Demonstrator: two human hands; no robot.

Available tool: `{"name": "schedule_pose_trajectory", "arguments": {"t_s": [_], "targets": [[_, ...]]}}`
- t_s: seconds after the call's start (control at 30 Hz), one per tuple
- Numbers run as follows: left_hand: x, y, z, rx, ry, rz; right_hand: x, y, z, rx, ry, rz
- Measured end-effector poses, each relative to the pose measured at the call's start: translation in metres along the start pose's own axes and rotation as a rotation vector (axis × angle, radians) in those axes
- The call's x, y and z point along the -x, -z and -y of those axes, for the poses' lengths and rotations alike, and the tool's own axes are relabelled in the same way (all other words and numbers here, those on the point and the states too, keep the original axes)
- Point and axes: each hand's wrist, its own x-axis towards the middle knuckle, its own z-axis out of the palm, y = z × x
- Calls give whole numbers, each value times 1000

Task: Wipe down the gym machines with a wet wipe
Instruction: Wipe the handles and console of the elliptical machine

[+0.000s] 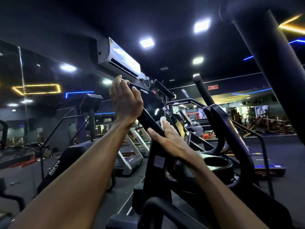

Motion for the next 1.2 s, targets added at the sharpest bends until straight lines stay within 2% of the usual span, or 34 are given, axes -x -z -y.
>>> {"name": "schedule_pose_trajectory", "arguments": {"t_s": [0.1,0.2,0.27,0.43,0.5,0.53,0.57,0.6,0.63,0.67,0.73,0.77,0.83,0.93,0.97,1.07,1.2], "targets": [[-1,-3,1,13,34,-30,4,-2,16,40,100,-25],[-1,-2,3,1,16,-46,-26,5,46,-23,166,56],[-3,2,7,29,10,-26,-40,7,46,-48,128,60],[-14,25,8,183,-86,-101,-26,-3,28,-14,83,-12],[-20,-44,61,324,-47,-6,-34,-2,49,-42,124,11],[-16,-119,126,413,47,71,-35,-1,58,-89,163,41],[-22,-171,176,486,125,81,-36,2,57,-169,183,115],[-25,-197,201,511,115,92,-36,6,63,-264,207,155],[-22,-194,198,456,85,80,-34,10,64,-326,244,185],[-19,-162,169,413,92,110,-35,10,63,-372,231,185],[-18,-24,46,322,44,42,-42,6,57,-162,110,121],[-14,-4,30,323,3,23,-41,0,51,-22,88,66],[-11,18,24,222,-17,40,-38,-5,57,119,164,-22],[-8,18,38,294,62,283,-62,-6,82,89,280,-25],[-6,15,43,247,18,291,-67,-2,87,33,273,15],[-7,24,33,164,2,159,-80,2,76,-75,202,17],[-12,23,37,113,-99,173,-78,1,89,-128,290,11]]}}
